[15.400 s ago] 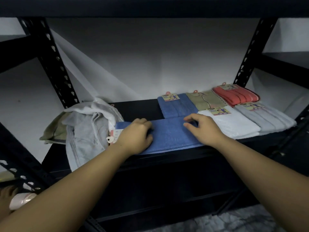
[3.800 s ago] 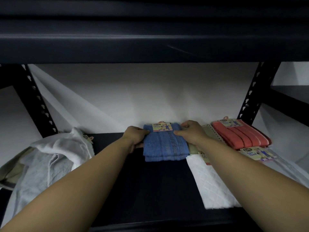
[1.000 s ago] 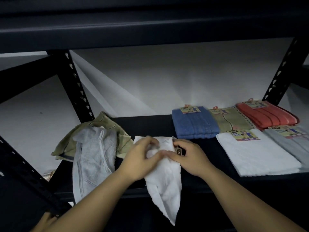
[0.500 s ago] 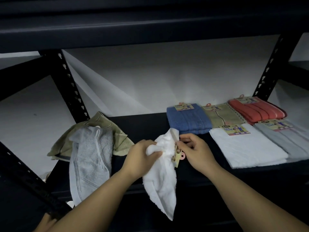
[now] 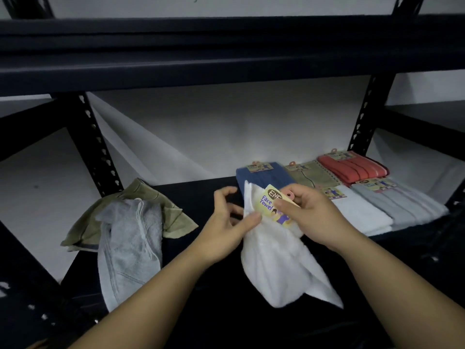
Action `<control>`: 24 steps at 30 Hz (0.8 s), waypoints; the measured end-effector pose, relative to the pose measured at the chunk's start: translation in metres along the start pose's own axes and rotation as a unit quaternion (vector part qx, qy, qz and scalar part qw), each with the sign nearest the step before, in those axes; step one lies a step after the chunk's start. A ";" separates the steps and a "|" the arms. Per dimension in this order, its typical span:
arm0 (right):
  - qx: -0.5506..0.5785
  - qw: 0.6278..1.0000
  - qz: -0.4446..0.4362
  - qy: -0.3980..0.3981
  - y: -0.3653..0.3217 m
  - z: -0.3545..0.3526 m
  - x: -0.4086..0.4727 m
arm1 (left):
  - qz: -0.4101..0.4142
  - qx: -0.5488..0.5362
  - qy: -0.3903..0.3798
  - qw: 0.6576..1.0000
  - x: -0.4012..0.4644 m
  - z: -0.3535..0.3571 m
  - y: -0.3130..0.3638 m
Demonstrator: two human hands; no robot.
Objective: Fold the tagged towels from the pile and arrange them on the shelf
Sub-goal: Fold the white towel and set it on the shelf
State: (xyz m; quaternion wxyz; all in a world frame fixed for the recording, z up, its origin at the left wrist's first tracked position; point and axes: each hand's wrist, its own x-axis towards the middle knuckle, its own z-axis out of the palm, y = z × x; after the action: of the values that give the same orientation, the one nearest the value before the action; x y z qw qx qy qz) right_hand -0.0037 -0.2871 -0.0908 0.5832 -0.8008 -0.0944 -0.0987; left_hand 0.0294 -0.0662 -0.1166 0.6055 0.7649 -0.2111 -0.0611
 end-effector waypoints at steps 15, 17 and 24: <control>-0.118 0.992 -0.013 -0.042 -0.070 -0.046 -0.045 | 0.105 0.018 -0.079 0.991 -0.002 -0.014 0.071; -0.086 0.994 0.013 -0.061 -0.063 -0.049 -0.052 | 0.090 0.041 -0.093 0.991 -0.003 -0.016 0.076; -0.064 0.996 -0.016 -0.057 -0.064 -0.039 -0.055 | 0.137 0.161 -0.155 0.965 0.002 -0.012 0.120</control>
State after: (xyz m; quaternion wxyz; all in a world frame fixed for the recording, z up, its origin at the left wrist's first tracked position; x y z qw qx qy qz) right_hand -0.0757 -0.3071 -0.0348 0.5229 -0.8390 -0.1342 -0.0679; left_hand 0.0054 -0.0773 0.0014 0.4366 0.7974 -0.4123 -0.0601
